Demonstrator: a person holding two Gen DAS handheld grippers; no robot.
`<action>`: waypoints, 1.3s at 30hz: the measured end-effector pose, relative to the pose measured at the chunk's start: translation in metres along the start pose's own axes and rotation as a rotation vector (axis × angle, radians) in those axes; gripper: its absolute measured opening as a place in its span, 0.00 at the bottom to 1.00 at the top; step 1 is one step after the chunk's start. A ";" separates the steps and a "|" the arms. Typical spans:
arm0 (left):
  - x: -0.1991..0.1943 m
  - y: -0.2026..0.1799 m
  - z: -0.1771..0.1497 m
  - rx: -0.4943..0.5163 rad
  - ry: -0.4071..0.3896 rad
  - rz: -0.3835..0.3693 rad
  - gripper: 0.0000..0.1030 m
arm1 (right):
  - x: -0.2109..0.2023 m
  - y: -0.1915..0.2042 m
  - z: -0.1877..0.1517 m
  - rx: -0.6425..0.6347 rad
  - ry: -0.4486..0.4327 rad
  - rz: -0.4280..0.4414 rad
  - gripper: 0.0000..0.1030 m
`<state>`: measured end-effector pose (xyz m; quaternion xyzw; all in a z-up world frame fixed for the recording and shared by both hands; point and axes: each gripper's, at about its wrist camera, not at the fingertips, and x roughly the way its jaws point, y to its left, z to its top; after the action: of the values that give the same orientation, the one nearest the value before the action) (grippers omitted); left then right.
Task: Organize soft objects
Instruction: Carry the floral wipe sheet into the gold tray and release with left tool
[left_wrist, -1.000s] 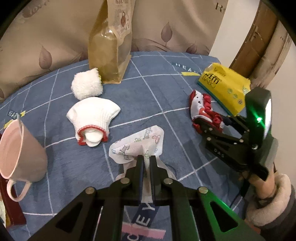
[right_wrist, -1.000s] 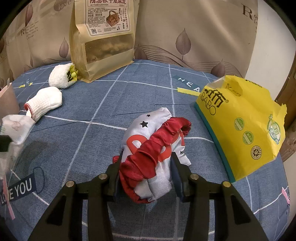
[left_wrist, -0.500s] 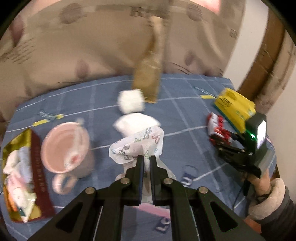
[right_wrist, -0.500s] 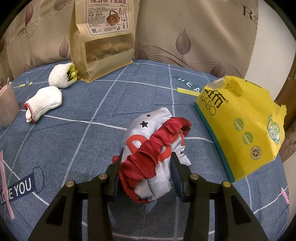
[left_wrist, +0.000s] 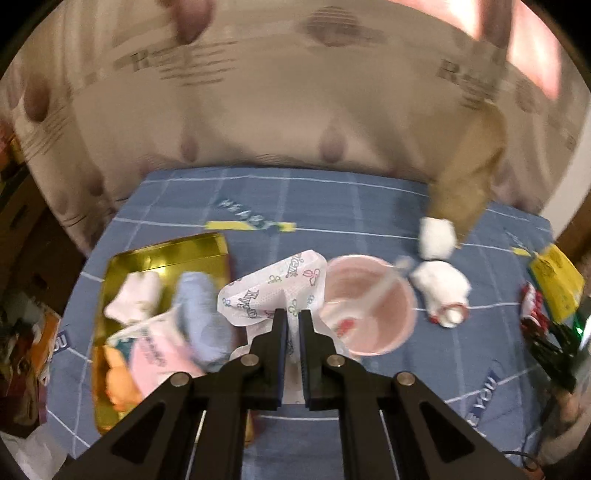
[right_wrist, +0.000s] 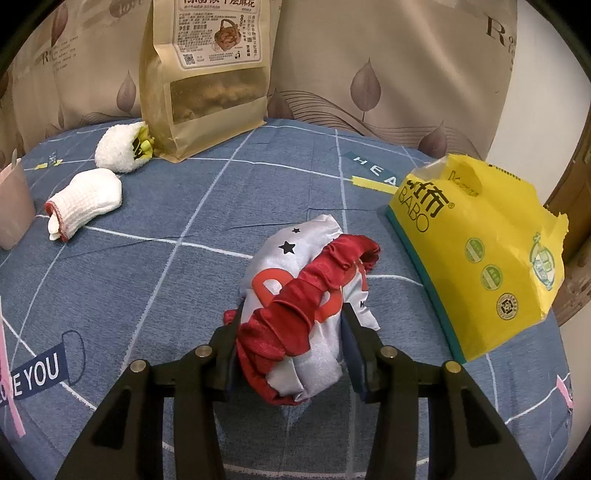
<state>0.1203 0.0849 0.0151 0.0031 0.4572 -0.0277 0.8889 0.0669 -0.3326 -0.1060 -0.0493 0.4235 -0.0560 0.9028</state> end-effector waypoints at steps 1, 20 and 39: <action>0.001 0.006 0.000 -0.009 0.002 0.011 0.06 | 0.000 0.000 0.000 -0.001 0.000 -0.001 0.42; 0.055 0.105 0.018 -0.151 0.063 0.151 0.06 | -0.001 0.001 0.000 -0.015 -0.003 -0.019 0.42; 0.070 0.127 0.020 -0.198 0.101 0.109 0.56 | 0.000 0.002 0.000 -0.028 -0.004 -0.034 0.43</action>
<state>0.1836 0.2077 -0.0332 -0.0585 0.5011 0.0664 0.8609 0.0670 -0.3304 -0.1062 -0.0692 0.4213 -0.0655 0.9019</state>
